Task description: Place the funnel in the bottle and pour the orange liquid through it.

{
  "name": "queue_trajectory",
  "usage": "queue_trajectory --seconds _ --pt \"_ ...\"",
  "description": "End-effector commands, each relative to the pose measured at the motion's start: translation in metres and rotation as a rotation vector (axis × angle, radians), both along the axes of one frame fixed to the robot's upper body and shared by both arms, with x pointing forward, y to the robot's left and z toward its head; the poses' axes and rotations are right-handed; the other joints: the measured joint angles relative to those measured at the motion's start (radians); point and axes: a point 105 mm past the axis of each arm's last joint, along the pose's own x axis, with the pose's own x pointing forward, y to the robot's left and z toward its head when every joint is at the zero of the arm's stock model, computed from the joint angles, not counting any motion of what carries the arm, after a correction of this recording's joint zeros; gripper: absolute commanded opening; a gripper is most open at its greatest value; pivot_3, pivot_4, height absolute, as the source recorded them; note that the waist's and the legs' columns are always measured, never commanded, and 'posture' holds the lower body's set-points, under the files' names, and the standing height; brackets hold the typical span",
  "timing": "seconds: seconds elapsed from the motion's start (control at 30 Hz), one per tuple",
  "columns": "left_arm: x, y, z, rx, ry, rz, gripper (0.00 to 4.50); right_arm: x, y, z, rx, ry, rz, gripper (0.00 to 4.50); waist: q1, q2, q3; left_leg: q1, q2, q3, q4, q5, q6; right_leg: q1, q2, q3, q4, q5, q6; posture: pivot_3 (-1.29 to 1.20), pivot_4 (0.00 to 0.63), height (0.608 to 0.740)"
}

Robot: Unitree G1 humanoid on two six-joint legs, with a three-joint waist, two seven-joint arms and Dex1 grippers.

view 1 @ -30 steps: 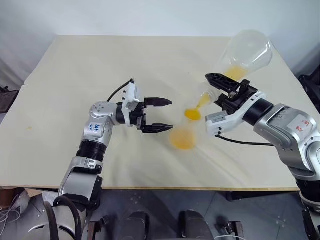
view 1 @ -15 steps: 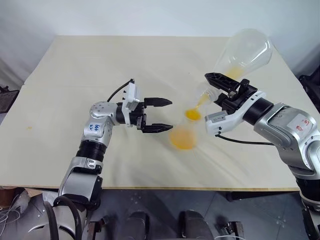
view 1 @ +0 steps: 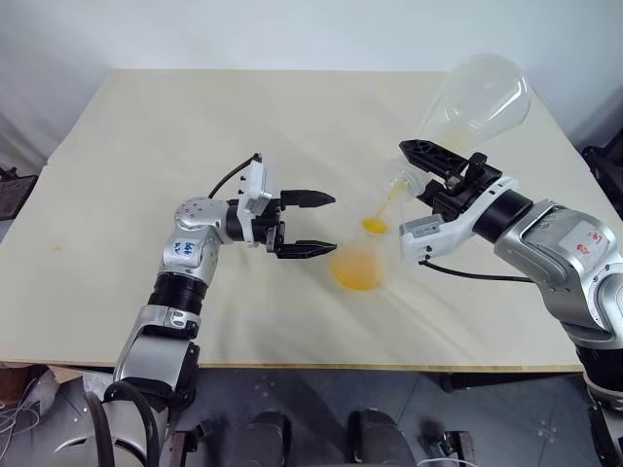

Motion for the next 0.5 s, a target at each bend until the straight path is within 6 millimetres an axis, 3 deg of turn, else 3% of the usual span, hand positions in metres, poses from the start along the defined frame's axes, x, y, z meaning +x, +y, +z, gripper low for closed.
queue_trajectory --seconds 0.03,0.5 --pt "-0.002 0.0019 0.0142 -0.01 -0.063 -0.001 4.5 -0.005 -0.0011 0.0187 0.029 -0.077 0.006 2.46 0.0 0.0 0.0 0.0 0.0 0.0 0.0 0.0 0.0 0.0 0.0 0.0 0.0 0.0 0.0 0.0 0.15 0.74" --pt "-0.0014 0.0026 0.0154 -0.008 -0.066 0.001 4.5 -0.0053 -0.0006 0.0179 0.023 -0.074 0.007 2.46 0.0 0.0 0.0 0.0 0.0 0.0 0.0 0.0 0.0 0.0 0.0 0.0 0.0 0.0 0.0 0.0 0.15 0.74"
